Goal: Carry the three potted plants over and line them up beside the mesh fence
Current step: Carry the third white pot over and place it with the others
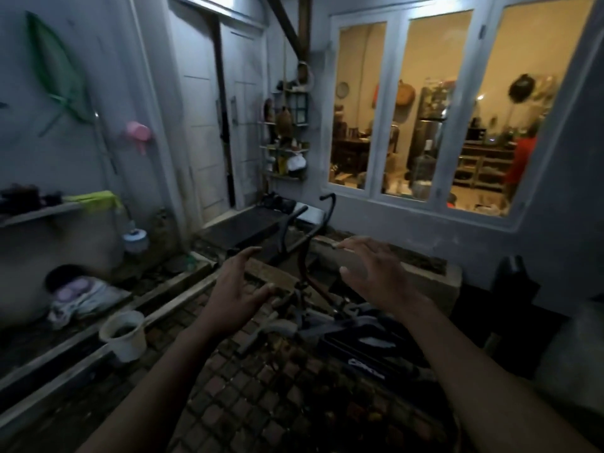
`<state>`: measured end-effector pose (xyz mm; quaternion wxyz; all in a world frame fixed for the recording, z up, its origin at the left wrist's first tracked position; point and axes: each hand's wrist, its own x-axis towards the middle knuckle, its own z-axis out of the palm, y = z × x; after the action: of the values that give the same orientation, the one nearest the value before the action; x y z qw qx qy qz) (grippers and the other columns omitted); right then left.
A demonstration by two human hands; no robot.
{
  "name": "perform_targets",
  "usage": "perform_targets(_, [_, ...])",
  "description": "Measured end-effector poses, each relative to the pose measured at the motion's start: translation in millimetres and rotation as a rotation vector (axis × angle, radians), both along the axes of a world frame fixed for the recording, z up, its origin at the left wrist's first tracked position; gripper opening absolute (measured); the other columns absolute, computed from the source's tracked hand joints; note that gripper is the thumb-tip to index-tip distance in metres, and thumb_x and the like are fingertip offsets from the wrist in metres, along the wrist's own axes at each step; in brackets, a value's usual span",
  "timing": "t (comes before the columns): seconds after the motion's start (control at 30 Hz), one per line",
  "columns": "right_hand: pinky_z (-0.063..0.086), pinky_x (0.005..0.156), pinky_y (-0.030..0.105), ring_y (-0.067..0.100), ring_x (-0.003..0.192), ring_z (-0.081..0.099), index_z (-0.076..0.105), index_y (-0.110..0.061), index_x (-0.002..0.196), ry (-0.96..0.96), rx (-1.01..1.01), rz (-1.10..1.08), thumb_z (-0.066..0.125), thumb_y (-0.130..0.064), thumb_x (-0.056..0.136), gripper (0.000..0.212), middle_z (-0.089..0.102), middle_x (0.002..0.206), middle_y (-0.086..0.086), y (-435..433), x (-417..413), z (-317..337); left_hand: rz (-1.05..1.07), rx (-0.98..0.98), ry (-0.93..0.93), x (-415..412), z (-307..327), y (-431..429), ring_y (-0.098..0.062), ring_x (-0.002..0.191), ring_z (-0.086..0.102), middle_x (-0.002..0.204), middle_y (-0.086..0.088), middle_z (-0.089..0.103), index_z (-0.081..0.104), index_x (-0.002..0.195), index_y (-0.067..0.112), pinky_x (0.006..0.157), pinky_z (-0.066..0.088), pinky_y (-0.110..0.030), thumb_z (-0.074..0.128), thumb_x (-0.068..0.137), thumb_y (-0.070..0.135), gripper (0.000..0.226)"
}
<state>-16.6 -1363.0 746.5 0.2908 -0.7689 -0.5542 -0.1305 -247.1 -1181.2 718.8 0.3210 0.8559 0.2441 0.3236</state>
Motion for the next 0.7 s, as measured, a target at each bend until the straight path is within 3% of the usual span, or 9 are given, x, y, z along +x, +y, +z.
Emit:
perform_targets(0.07, [0.039, 0.107, 0.035, 0.027, 0.135, 0.047, 0.062, -0.022, 0.133, -0.007, -0.053, 0.026, 0.060, -0.041, 0.092, 0.045, 0.059, 0.139, 0.003, 45, 30, -11, 0.038, -0.041, 0.043, 26, -11, 27, -0.030, 0.136, 0.048, 0.142, -0.010, 0.049, 0.044, 0.147, 0.028, 0.111, 0.044, -0.048, 0.063, 0.074, 0.062, 0.083])
perform_targets(0.17, [0.039, 0.110, 0.039, 0.025, 0.135, 0.046, 0.060, -0.023, 0.133, -0.017, -0.102, 0.101, 0.057, -0.041, 0.093, 0.044, 0.058, 0.139, 0.002, 121, 88, -28, 0.078, -0.108, 0.067, 81, -30, 76, -0.028, 0.145, 0.041, 0.151, -0.009, 0.042, 0.037, 0.150, 0.030, 0.115, 0.042, -0.053, 0.068, 0.083, 0.053, 0.077])
perform_targets(0.3, [0.039, 0.114, 0.042, 0.025, 0.137, 0.043, 0.060, -0.023, 0.135, 0.014, -0.152, 0.191, 0.058, -0.042, 0.094, 0.045, 0.058, 0.140, 0.002, 239, 176, -54, 0.171, -0.151, 0.113, 174, -60, 149, -0.031, 0.148, 0.035, 0.156, -0.012, 0.036, 0.034, 0.153, 0.021, 0.119, 0.038, -0.046, 0.071, 0.094, 0.036, 0.071])
perform_targets(0.4, [0.035, 0.115, 0.041, 0.025, 0.139, 0.042, 0.057, -0.026, 0.135, 0.042, -0.237, 0.226, 0.057, -0.043, 0.095, 0.043, 0.056, 0.142, 0.000, 323, 232, -77, 0.218, -0.262, 0.205, 242, -83, 197, -0.030, 0.151, 0.031, 0.160, -0.011, 0.032, 0.031, 0.157, 0.020, 0.118, 0.035, -0.039, 0.068, 0.096, 0.036, 0.072])
perform_targets(0.57, [0.017, 0.123, 0.055, 0.026, 0.146, 0.034, 0.054, -0.033, 0.134, -0.017, -0.427, 0.286, 0.051, -0.045, 0.098, 0.038, 0.050, 0.147, -0.007, 442, 293, -112, 0.270, -0.435, 0.302, 318, -124, 258, -0.035, 0.144, 0.037, 0.155, -0.015, 0.032, 0.023, 0.160, 0.020, 0.117, 0.040, -0.041, 0.063, 0.091, 0.032, 0.080])
perform_targets(0.63, [0.014, 0.123, 0.054, 0.026, 0.143, 0.038, 0.059, -0.032, 0.128, -0.037, -0.506, 0.296, 0.052, -0.044, 0.098, 0.033, 0.056, 0.141, -0.005, 475, 312, -121, 0.292, -0.496, 0.297, 340, -131, 276, -0.032, 0.143, 0.039, 0.156, -0.010, 0.030, 0.025, 0.158, 0.023, 0.116, 0.043, -0.042, 0.063, 0.092, 0.033, 0.077])
perform_targets(0.7, [0.024, 0.119, 0.049, 0.025, 0.123, 0.056, 0.069, -0.030, 0.104, -0.068, -0.507, 0.308, 0.054, -0.042, 0.095, 0.022, 0.067, 0.115, -0.002, 498, 322, -124, 0.280, -0.474, 0.262, 360, -137, 301, -0.027, 0.136, 0.049, 0.151, -0.004, 0.043, 0.036, 0.151, 0.027, 0.112, 0.049, -0.045, 0.070, 0.081, 0.050, 0.082])
